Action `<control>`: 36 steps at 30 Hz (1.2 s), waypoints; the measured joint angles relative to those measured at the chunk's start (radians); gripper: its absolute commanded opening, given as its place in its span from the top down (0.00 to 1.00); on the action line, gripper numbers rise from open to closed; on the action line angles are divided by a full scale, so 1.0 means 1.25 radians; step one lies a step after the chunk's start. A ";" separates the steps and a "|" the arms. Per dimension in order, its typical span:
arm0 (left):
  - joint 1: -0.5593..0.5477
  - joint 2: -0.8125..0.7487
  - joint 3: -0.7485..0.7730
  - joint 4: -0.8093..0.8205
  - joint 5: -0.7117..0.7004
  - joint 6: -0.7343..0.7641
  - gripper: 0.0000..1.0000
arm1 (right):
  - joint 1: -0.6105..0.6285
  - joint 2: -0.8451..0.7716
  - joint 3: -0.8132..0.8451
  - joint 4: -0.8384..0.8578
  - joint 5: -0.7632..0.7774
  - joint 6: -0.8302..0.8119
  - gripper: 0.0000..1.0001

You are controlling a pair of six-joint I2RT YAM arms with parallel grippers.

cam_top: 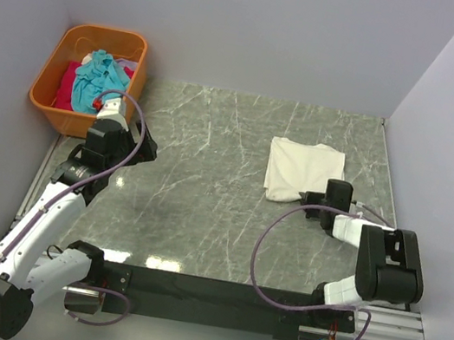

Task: Fold and stack the t-shirts
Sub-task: Neatly place the folded tshirt to the corner

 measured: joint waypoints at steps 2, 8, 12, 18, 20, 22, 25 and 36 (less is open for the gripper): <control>0.000 0.000 0.000 0.000 -0.004 0.000 0.04 | -0.009 0.026 0.014 0.017 -0.001 0.009 1.00; 0.000 0.003 0.000 0.000 -0.013 0.001 0.04 | -0.105 0.143 0.163 0.005 -0.002 -0.026 1.00; 0.000 0.012 -0.001 0.000 -0.025 0.003 0.04 | -0.181 0.243 0.305 -0.026 -0.024 -0.094 1.00; 0.002 0.030 -0.001 0.000 -0.032 0.003 0.05 | -0.247 0.385 0.492 -0.064 -0.064 -0.177 1.00; 0.002 0.035 -0.001 0.000 -0.036 0.004 0.05 | -0.258 0.428 0.542 -0.074 -0.077 -0.190 1.00; 0.002 0.039 -0.003 0.002 -0.042 0.004 0.05 | -0.265 0.471 0.598 -0.094 -0.094 -0.200 1.00; 0.002 0.045 -0.005 0.004 -0.048 0.006 0.04 | -0.269 0.535 0.698 -0.112 -0.108 -0.225 1.00; 0.002 0.070 -0.012 0.005 -0.049 0.006 0.05 | -0.281 0.605 0.830 -0.179 -0.133 -0.290 0.61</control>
